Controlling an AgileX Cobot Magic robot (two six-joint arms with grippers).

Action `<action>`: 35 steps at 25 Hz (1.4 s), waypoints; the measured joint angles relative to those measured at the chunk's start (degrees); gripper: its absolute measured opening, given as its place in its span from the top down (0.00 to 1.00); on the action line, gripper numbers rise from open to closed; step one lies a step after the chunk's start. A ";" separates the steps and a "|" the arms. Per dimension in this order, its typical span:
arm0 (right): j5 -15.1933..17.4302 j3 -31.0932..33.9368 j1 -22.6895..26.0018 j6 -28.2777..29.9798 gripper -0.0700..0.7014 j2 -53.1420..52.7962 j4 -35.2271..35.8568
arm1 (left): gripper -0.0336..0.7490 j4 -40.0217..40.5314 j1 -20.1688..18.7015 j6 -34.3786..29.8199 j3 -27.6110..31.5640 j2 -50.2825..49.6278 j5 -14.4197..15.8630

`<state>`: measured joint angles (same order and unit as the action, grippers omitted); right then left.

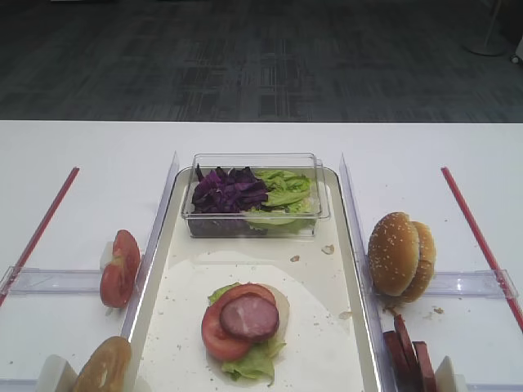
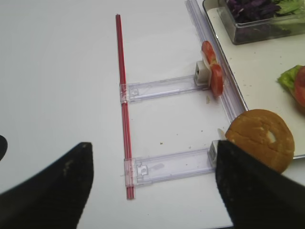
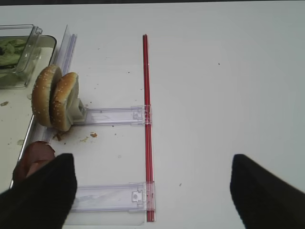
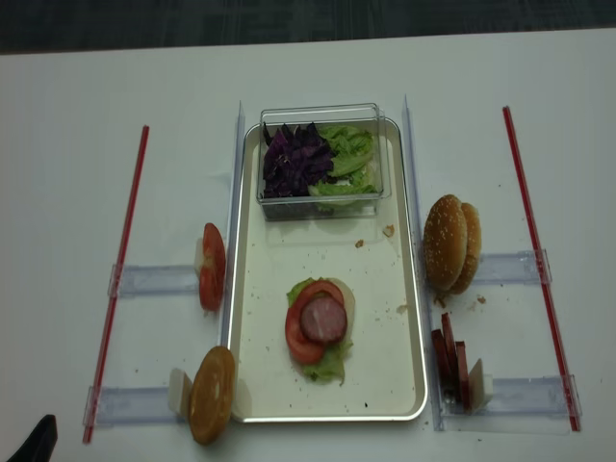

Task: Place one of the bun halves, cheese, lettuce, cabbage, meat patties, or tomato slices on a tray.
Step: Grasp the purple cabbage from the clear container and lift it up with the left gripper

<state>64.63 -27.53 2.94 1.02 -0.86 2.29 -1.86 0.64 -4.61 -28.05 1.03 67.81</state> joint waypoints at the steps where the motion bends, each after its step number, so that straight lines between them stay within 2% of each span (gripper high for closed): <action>1: 0.00 0.00 0.00 0.00 0.05 0.00 0.00 | 0.33 0.00 0.00 0.00 0.00 0.00 0.00; 27: 0.00 0.00 0.00 0.00 0.05 0.00 0.00 | 0.33 0.00 0.00 0.00 -0.47 0.00 0.00; 35: 0.00 0.00 0.00 0.00 0.05 0.00 0.00 | 0.33 0.00 0.00 0.00 -4.00 -10.85 -1.43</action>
<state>64.63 -27.53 2.94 1.02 -0.86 2.29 -1.86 0.64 -4.61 -32.06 -9.82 66.38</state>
